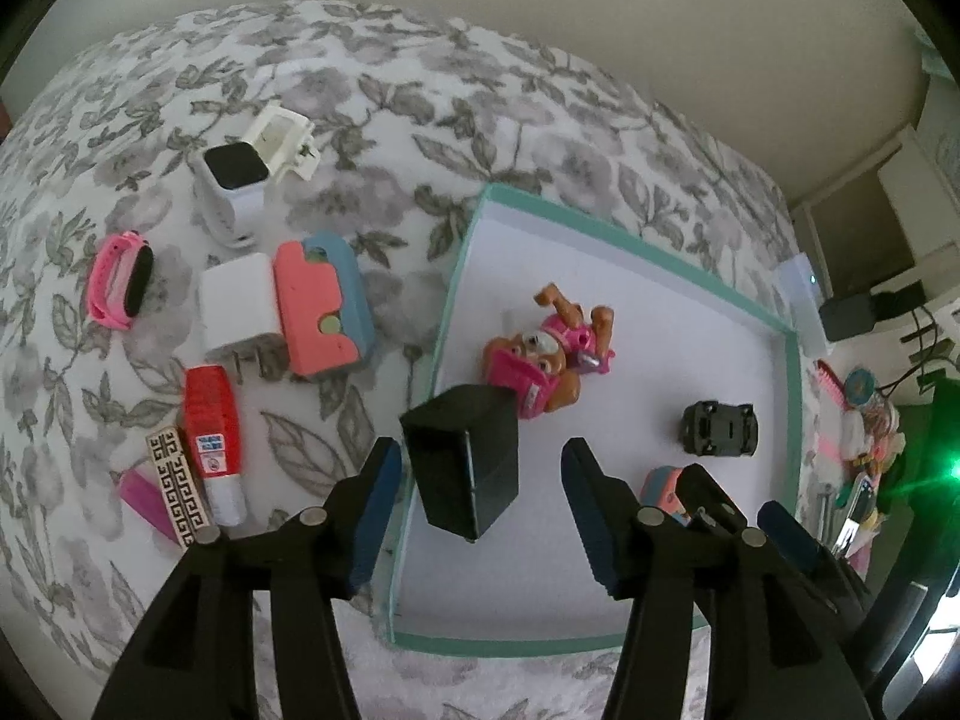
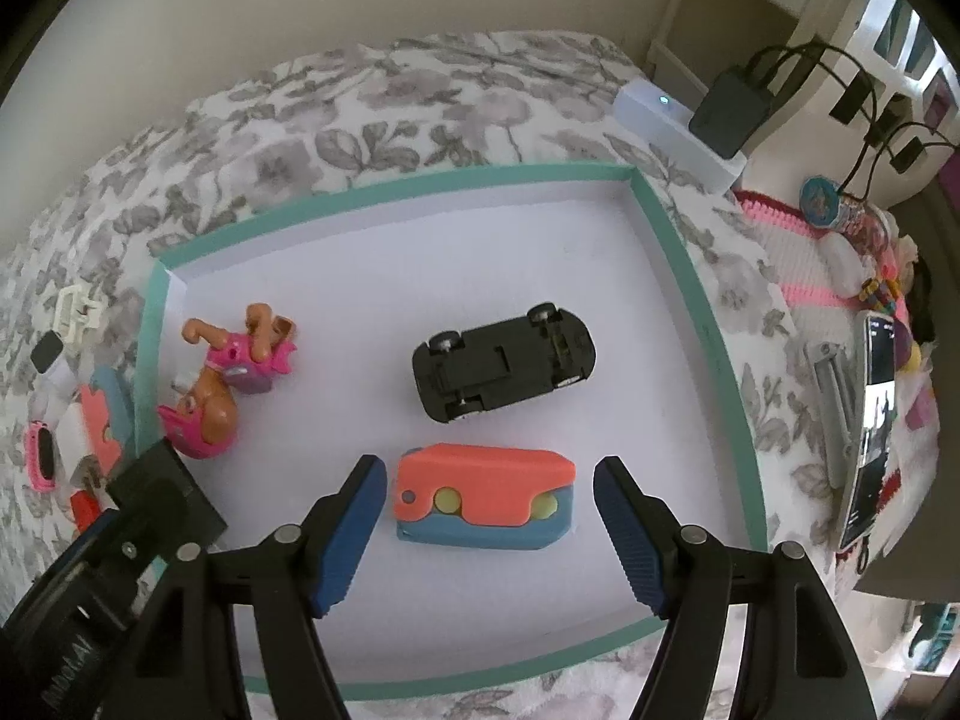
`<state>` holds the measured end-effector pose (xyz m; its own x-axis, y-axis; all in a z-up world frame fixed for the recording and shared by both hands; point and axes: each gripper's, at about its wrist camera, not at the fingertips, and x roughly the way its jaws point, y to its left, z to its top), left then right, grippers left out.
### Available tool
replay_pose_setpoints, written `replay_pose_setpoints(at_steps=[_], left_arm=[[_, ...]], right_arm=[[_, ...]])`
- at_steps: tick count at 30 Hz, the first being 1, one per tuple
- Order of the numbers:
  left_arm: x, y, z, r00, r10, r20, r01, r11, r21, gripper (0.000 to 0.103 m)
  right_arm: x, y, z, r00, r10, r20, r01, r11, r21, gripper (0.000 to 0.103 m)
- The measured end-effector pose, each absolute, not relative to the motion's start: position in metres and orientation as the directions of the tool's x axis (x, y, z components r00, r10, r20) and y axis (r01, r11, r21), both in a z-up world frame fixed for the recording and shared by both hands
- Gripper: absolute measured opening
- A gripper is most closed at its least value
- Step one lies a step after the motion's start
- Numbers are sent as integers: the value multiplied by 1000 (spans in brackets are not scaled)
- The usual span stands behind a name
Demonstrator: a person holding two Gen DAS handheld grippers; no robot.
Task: Organize rigid objects
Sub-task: 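Lower charger and folding toy into the tray and open both tools, then move both tools back over the pile toward the pink lighter and gold case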
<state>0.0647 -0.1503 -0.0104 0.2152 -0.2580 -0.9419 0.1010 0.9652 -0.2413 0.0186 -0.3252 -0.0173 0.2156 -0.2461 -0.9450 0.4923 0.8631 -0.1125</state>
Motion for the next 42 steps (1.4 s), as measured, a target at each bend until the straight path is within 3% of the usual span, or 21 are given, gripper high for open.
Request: replay_pose_setpoints(at_steps=[13, 16, 18, 22, 25, 29, 31, 33, 42], left_arm=[[71, -129, 1, 310, -175, -934, 41, 984, -171, 59], [73, -124, 0, 332, -129, -934, 17, 991, -131, 71], [74, -122, 0, 338, -118, -934, 6, 992, -123, 72], [75, -116, -3, 353, -76, -933, -19, 996, -89, 80], [77, -113, -7, 347, -46, -937, -32, 998, -61, 80], [78, -108, -11, 339, -32, -940, -51, 997, -53, 80], [78, -106, -13, 339, -27, -941, -56, 997, -48, 83], [79, -104, -14, 338, -25, -941, -55, 997, -47, 92], [84, -90, -17, 349, -15, -937, -88, 995, -49, 92]], right_arm=[[22, -314, -13, 242, -233, -942, 462, 881, -99, 75], [24, -309, -14, 248, -218, -944, 446, 891, -88, 75], [25, -305, -15, 254, -201, -946, 437, 896, -73, 75], [26, -298, -15, 268, -188, -945, 423, 904, -60, 86], [27, -294, -14, 281, -171, -944, 412, 910, -42, 87], [29, -289, -15, 284, -170, -944, 399, 916, -45, 98], [30, -288, -16, 285, -170, -943, 395, 918, -46, 99], [30, -288, -17, 285, -170, -943, 395, 918, -46, 101], [32, -284, -22, 281, -159, -947, 378, 925, -43, 103]])
